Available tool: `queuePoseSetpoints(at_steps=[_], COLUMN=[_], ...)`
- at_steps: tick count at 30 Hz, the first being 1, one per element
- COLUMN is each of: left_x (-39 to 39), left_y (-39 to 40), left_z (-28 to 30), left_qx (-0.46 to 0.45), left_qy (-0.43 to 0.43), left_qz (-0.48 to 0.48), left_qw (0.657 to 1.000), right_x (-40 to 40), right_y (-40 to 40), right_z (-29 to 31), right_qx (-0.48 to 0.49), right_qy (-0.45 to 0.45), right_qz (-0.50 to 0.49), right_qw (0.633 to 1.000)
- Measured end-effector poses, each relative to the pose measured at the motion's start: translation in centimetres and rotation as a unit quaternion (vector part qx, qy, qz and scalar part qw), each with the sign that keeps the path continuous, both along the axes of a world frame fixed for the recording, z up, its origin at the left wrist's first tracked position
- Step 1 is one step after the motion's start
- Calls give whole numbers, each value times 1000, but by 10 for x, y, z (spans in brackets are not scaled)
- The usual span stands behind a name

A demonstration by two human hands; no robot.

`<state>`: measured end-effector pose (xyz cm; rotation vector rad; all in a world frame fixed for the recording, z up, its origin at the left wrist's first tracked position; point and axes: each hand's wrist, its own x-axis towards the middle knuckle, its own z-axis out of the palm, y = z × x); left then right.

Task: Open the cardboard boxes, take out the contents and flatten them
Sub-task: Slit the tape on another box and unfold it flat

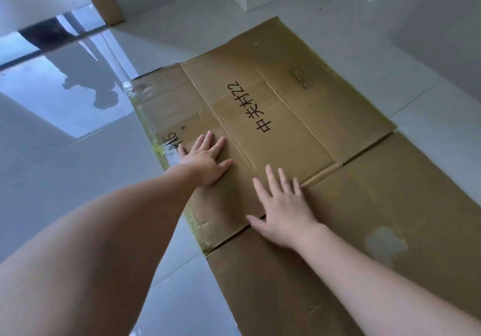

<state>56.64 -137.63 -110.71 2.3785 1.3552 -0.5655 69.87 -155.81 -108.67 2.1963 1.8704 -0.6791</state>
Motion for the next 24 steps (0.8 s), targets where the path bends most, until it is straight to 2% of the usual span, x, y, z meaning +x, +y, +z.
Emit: queuePoseSetpoints(at_steps=[2, 4, 6, 8, 11, 19, 21, 24], left_x=[-11, -28, -48, -64, -71, -62, -61, -70], left_y=[-9, -26, -33, -33, -37, -53, -55, -58], left_z=[4, 10, -1, -13, -15, -10, -7, 8], left_qx=[43, 86, 65, -4, -63, -100, -99, -91], left_qy=[-2, -20, -42, -72, -154, -191, -197, -166], left_qz=[51, 204, 388, 499, 515, 534, 525, 466], left_qw=[998, 975, 918, 864, 841, 818, 822, 865], right_x=[-45, -66, -75, -78, -80, -54, -52, -51], right_y=[-38, -61, -71, -74, -74, -75, -73, -70], right_z=[0, -7, -15, -19, -20, -19, -18, -12], right_qx=[-14, -50, -55, -55, -54, -68, -74, -93], right_qy=[28, 17, 3, -8, -10, 2, 3, -10], right_qz=[49, 59, 51, 51, 51, 87, 89, 95], right_qw=[998, 997, 997, 997, 997, 994, 993, 991])
